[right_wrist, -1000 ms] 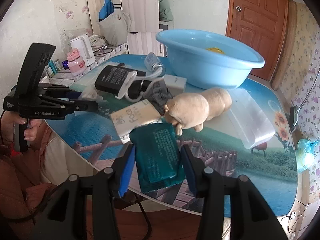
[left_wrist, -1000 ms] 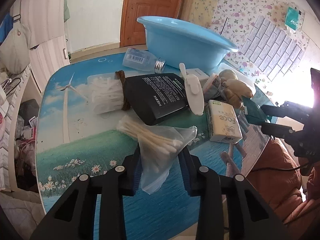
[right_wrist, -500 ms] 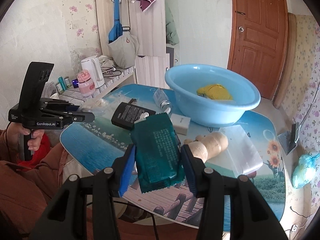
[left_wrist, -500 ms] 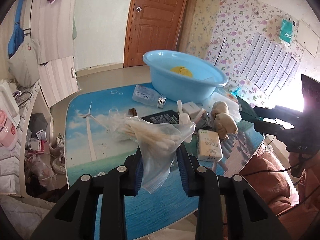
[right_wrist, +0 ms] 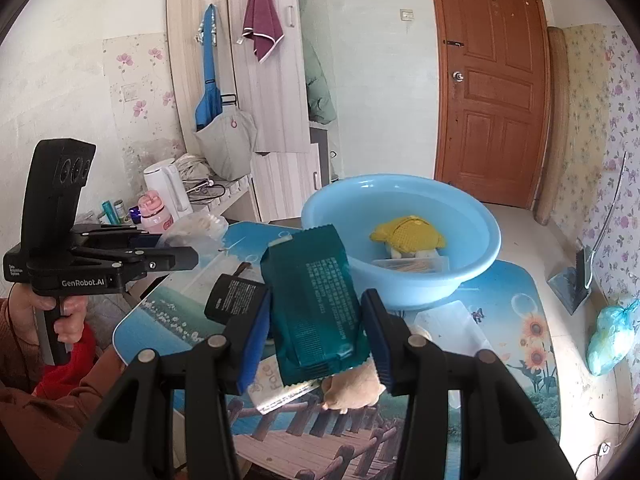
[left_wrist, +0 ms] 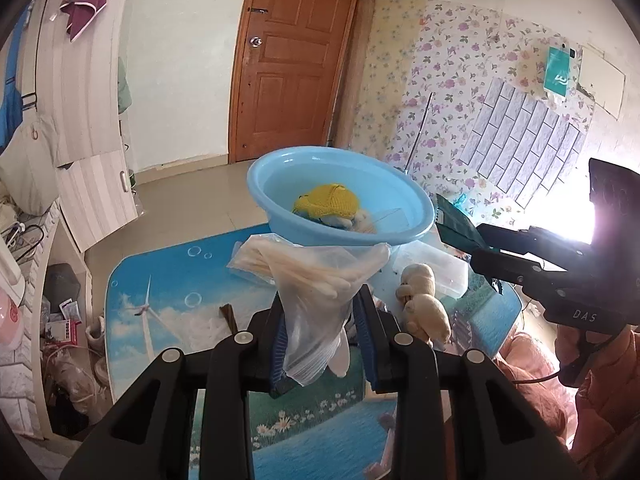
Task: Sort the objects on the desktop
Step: 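Carry both items into the blue basin and open both tools to release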
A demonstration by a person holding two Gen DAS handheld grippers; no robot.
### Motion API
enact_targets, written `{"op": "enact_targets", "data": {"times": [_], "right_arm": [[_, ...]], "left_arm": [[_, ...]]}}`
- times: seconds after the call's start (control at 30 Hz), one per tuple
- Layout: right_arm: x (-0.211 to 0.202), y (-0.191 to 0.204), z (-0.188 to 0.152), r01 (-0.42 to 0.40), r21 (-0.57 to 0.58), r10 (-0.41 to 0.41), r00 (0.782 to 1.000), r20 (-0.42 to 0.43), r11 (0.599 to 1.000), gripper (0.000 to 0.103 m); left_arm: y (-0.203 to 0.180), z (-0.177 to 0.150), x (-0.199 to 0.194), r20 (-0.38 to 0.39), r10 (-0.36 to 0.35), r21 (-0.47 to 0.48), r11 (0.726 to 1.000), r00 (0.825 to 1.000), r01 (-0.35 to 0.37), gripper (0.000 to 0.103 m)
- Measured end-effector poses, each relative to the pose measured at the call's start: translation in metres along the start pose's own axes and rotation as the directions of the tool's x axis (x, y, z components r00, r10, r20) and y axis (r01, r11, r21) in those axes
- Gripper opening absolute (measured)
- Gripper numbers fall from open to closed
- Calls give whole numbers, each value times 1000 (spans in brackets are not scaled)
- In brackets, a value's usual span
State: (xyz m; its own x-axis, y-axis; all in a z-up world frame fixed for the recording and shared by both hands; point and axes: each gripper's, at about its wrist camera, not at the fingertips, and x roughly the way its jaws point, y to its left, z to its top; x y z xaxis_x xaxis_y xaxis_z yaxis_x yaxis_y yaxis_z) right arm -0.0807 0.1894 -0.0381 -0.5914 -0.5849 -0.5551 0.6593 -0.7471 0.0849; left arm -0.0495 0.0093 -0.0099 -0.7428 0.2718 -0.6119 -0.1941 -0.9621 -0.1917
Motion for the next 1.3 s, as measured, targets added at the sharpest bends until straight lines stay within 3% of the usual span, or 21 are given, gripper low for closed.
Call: {"op": "enact_targets", "data": {"times": [0.6,0.93,1.03,1.1,1.3], "right_arm": [[48,-57,34,84,98,-86,996,13,992,45],[79,-83,34,118,140,-114,993,-32,983,45],[85,-86,31,126,149,-121,992,-42,981,45],[88,-89,31,134,156,-128,991,-47,979,45],[91,-92,30,140,171,-132,990,-55,975,45]], "left_arm": [[-19,74,84,0,-44,66,997,999,44,30],[-30,90,130,-31,-52,142,988,998,56,31],[-28,86,139,-49,-57,126,990,997,63,44],[-24,83,142,-60,-72,103,992,996,78,66],[-22,74,138,-68,-69,101,992,995,76,82]]}}
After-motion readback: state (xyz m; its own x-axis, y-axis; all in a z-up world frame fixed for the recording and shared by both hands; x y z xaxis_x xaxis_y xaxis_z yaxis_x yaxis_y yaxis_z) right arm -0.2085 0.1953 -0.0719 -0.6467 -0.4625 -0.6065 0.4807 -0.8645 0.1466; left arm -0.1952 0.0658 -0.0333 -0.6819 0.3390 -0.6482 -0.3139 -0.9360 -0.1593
